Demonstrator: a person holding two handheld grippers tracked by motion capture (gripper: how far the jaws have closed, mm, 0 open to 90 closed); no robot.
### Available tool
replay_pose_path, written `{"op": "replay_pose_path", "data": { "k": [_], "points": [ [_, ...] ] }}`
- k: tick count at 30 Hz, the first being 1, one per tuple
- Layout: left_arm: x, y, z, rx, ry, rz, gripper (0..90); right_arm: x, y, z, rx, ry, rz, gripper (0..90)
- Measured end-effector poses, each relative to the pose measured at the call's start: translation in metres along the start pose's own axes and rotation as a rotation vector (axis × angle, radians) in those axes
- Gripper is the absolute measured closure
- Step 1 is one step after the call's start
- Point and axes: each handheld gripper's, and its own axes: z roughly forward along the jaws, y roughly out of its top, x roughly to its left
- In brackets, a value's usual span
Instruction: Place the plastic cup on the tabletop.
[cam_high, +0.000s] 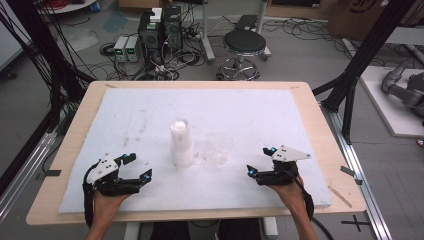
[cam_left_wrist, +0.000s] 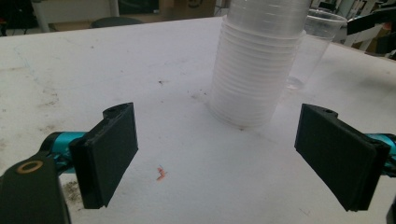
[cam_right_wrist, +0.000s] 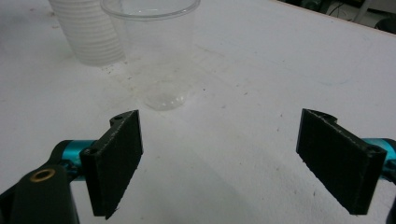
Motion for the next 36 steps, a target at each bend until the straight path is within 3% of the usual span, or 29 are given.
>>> {"op": "replay_pose_path", "data": {
  "k": [12,16,36],
  "points": [
    [-0.001,0.0,-0.001,-0.004,0.002,0.011,13.1,-0.009,-0.021,-0.007,-0.062,-0.057,0.036,14.9],
    [0.0,0.0,-0.001,-0.006,-0.004,-0.002,13.1,-0.01,-0.025,-0.007,-0.071,-0.089,0.05,15.1],
    [-0.001,-0.001,-0.003,-0.015,0.003,0.003,13.1,-0.01,-0.029,-0.002,-0.074,-0.101,0.038,15.3]
  ]
}}
